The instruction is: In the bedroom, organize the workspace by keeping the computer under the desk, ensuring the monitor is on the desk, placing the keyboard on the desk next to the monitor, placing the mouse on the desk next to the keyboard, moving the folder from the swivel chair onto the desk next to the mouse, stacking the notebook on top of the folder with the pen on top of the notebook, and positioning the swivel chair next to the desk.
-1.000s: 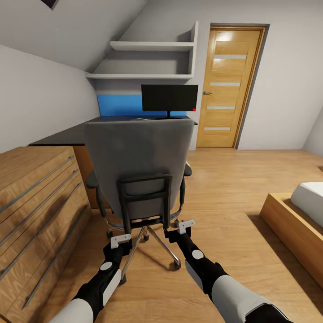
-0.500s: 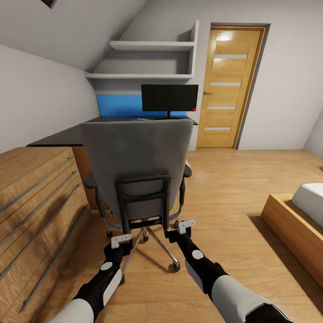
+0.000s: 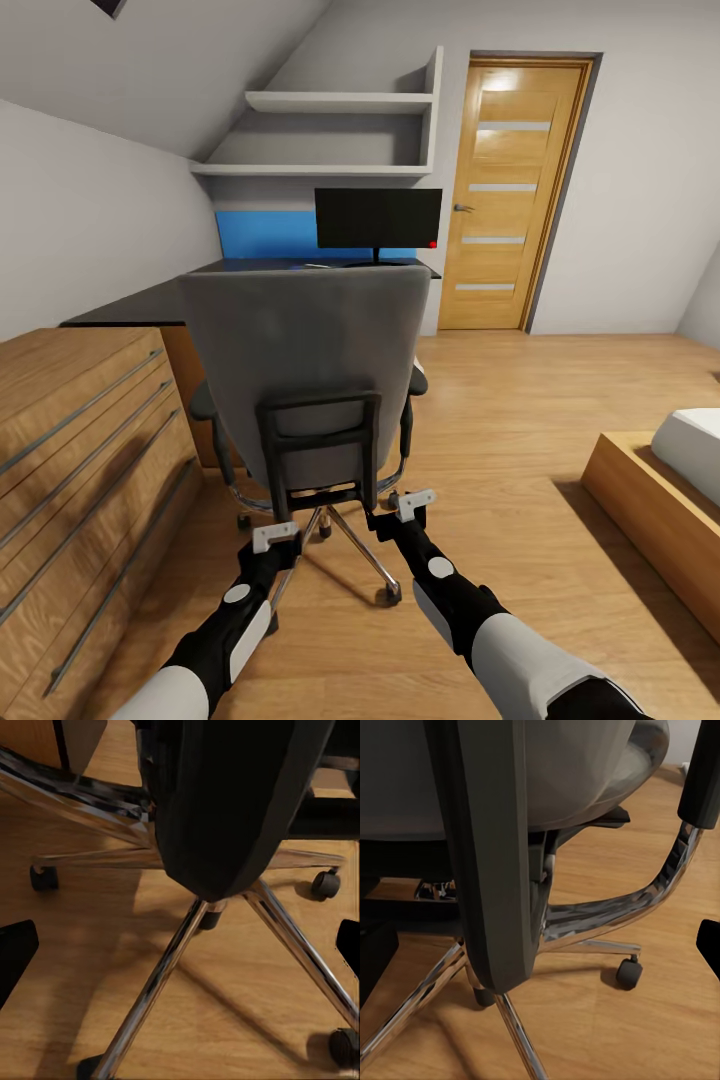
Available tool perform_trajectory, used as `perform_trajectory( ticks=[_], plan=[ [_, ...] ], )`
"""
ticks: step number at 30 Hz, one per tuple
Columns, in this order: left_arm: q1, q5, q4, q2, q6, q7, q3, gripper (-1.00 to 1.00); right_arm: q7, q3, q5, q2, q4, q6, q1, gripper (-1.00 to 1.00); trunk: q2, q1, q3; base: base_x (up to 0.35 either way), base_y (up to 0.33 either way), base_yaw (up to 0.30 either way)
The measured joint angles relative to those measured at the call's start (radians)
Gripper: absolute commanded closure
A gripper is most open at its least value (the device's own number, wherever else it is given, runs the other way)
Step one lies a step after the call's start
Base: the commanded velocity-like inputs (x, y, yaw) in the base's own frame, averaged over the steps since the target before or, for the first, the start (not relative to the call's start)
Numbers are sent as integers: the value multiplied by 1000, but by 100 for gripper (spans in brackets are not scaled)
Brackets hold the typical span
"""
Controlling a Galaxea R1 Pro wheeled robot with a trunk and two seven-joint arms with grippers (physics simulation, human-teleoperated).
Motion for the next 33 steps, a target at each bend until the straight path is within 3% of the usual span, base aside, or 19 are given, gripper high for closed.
perform_trajectory(
  ticks=[7, 33],
  plan=[
    [0, 0, 0, 2, 0, -30, 0, -100, 0, 0, 0, 0, 1, 1, 0, -100, 0, 0, 0, 0, 0, 0],
    [0, 1, 0, 4, -1, -27, 0, -100, 1, 7, 1, 0, 28, 2, 0, -100, 0, 0, 0, 25, 0, 0]
  ],
)
